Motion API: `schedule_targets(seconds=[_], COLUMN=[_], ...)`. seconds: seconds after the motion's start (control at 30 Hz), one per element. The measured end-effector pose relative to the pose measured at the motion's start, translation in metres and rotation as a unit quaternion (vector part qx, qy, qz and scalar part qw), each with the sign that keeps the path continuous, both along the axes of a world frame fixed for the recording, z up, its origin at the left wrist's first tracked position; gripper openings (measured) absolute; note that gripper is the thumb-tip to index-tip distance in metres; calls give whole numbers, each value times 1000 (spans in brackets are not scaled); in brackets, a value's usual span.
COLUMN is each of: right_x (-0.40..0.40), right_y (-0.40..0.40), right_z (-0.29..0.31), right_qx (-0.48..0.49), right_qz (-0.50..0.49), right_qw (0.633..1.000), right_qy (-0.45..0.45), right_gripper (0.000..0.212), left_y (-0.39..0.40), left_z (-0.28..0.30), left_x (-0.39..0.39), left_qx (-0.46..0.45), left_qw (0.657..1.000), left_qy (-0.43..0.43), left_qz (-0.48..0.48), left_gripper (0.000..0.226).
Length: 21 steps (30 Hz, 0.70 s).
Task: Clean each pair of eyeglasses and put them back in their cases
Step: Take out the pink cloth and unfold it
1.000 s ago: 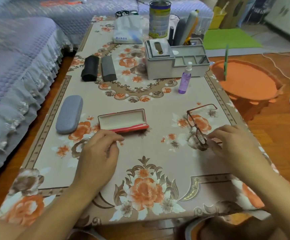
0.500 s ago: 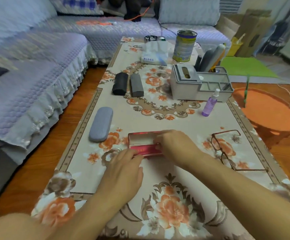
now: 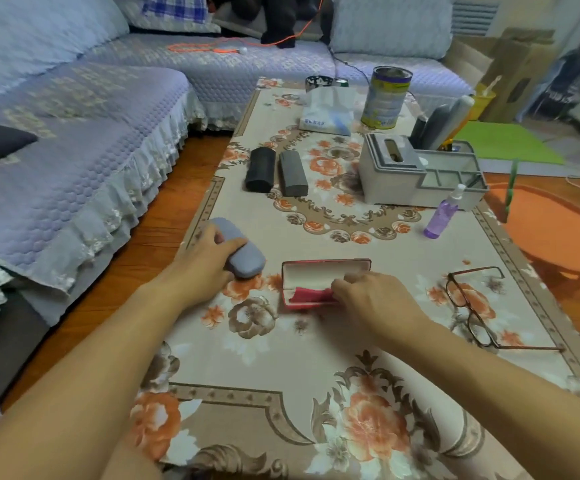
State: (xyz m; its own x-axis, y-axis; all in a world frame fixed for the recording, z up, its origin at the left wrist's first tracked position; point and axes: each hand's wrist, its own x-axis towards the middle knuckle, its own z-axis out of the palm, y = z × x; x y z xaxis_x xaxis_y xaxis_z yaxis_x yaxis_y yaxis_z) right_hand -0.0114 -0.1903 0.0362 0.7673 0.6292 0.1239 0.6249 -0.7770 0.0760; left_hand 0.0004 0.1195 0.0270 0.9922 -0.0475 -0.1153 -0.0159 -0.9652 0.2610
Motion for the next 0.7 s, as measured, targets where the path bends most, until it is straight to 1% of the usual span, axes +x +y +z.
schedule_targets(seconds=[0.1,0.17,0.23,0.3,0.37,0.4,0.43,0.47,0.5,0.53,0.57,0.63,0.67,0.7], right_x=[4,5,4,3,0,-3,-7,-13,-21,-31,-43,-68,-78,-85], right_y=[-4,-4,-3,-4,-5,-7,-10,-15,-20,-27,-34,-47,-54,-61], right_z=[-3,-4,-4,-1,10,18,27,36,44,52,58,63,59,52], right_qx=[48,79,97,138,216,260,300,334,371,409,442,469,468,462], right_qz=[-44,-64,-80,-85,-98,-102,-104,-107,-113,-119,-119,-112,-116,-131], right_qw=[998,995,992,986,969,957,945,932,917,896,873,835,825,821], right_qy=[-22,-11,17,40,70,81,85,86,95,122,166,264,294,308], right_gripper=[23,21,16,15,13,12,10,9,7,5,4,10,12,14], left_y=[-33,-48,-54,-59,-72,-80,-90,-100,-111,-122,-134,-158,-171,-181], left_z=[-3,-8,-13,-12,-2,6,13,21,29,37,45,48,46,42], left_x=[4,6,4,-5,-19,-29,-40,-53,-66,-79,-92,-113,-121,-125], left_qx=[8,17,37,33,-3,-43,-114,-215,-328,-420,-484,-583,-622,-647], left_qw=[997,992,988,987,987,986,980,963,931,896,867,804,766,736], left_qy=[-49,-98,-123,-126,-134,-137,-135,-127,-113,-85,-42,81,138,178], left_qz=[64,82,90,94,90,88,91,99,109,115,110,86,83,90], left_gripper=[52,43,41,44,43,39,34,26,23,22,22,27,30,32])
